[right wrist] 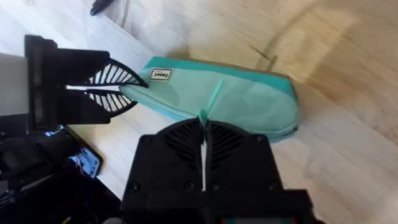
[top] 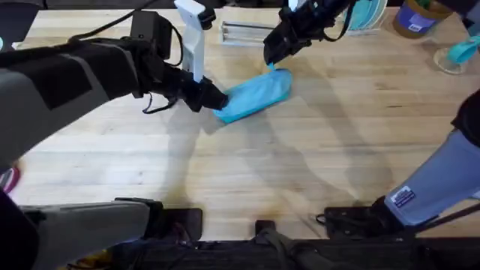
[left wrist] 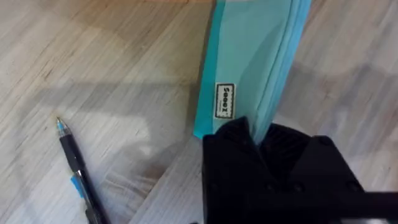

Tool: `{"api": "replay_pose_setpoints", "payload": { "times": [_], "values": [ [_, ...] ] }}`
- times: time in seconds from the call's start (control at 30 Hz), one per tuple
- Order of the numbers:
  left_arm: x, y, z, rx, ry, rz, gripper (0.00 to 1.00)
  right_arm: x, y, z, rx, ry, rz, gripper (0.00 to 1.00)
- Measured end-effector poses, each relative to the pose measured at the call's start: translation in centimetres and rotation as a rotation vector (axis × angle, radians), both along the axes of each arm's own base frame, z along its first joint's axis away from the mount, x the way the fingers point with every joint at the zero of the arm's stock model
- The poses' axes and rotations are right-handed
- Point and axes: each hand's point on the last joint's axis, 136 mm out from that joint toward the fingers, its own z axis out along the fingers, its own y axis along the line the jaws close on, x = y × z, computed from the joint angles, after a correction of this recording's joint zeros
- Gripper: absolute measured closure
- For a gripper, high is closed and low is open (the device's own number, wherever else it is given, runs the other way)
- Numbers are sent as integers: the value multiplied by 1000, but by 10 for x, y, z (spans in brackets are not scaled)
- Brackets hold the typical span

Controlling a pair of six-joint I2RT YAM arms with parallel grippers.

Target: Unzip the bag, pick up the pens from the table one at a time and place them inside, then zip the bag closed.

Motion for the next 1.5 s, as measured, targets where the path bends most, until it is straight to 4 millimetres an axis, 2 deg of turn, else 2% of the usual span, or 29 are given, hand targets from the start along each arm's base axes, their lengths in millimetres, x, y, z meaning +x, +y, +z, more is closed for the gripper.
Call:
{"api": "replay_pose_setpoints", "payload": {
  "times": [0.13, 0.33, 0.5, 0.87, 1.07, 1.2, 1.37, 1.5],
  "values": [
    [0, 0, 0, 1, 1, 1, 959, 4, 0, 7, -1, -22, 0, 972],
    [0, 0, 0, 0, 2, 1, 959, 0, -1, 6, -7, 7, -18, 972],
    [0, 0, 0, 1, 3, 1, 959, -5, 8, 5, -14, 19, -23, 972],
    [-1, 1, -1, 5, 5, 3, 959, -24, 57, 7, -7, 18, -1, 971],
    [1, 4, -2, 13, 5, 13, 959, -26, 79, 8, -2, -5, -25, 970],
    [1, 4, -2, 11, 5, 13, 959, -31, 98, 2, 3, 6, -25, 970],
    [0, 3, -1, 6, 6, 10, 959, -48, 121, -8, 2, 36, 14, 970],
    [-1, 3, -1, 6, 9, 8, 959, -55, 130, -14, -5, 53, 24, 970]
  ]
}}
